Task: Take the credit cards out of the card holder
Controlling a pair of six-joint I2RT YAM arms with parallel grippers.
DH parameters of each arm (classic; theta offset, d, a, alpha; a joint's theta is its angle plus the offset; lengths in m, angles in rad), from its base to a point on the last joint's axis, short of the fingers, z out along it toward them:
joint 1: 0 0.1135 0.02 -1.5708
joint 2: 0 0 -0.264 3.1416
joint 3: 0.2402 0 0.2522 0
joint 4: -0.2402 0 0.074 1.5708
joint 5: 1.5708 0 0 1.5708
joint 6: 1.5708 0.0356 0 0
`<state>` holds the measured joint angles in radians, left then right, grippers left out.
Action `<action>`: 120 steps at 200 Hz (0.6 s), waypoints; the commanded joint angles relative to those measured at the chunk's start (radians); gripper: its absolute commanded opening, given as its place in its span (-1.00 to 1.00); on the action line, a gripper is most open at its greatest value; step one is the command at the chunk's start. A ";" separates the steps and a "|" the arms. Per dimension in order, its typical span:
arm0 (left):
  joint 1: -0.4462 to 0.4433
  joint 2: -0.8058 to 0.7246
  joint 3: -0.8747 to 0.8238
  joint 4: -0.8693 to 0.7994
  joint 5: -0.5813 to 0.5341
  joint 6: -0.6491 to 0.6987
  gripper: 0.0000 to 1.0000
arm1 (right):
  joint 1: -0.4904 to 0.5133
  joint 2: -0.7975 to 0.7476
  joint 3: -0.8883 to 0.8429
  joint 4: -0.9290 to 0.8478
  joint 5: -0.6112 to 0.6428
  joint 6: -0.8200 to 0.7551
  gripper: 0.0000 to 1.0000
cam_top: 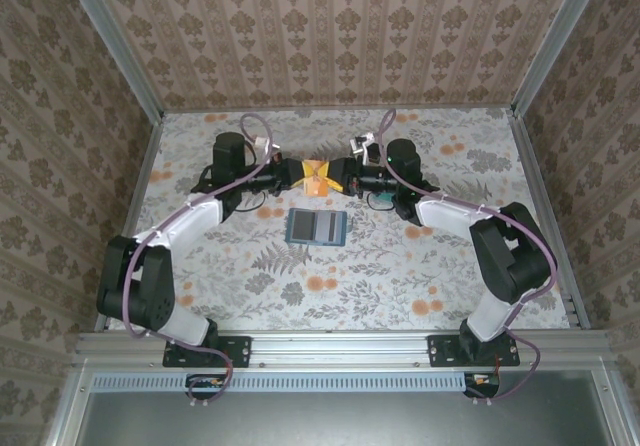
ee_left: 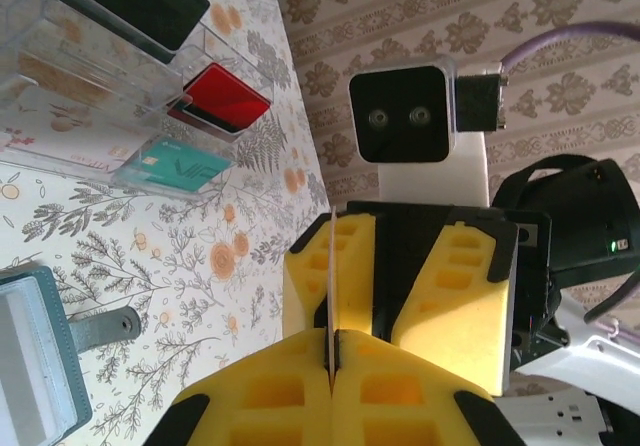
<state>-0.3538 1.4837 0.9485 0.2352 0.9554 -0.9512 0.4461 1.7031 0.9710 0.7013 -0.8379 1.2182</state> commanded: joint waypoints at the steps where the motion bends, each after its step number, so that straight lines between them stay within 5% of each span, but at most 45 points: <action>1: 0.006 -0.038 -0.030 0.058 -0.073 -0.074 -1.00 | 0.014 -0.005 -0.021 0.071 0.022 0.047 -0.38; 52: 0.012 -0.065 -0.070 0.104 -0.132 -0.134 -1.00 | 0.045 -0.018 -0.050 0.086 0.059 0.064 -0.62; 91: 0.027 -0.066 -0.065 0.066 -0.130 -0.115 -1.00 | 0.052 -0.020 -0.040 0.068 0.105 0.010 -1.00; 120: 0.047 -0.099 -0.039 -0.129 -0.189 -0.004 -0.29 | 0.045 -0.051 -0.003 -0.115 0.127 -0.159 -1.00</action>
<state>-0.3328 1.4414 0.8852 0.2623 0.8391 -1.0508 0.4892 1.7012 0.9287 0.7357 -0.7464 1.2186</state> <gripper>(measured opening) 0.249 0.067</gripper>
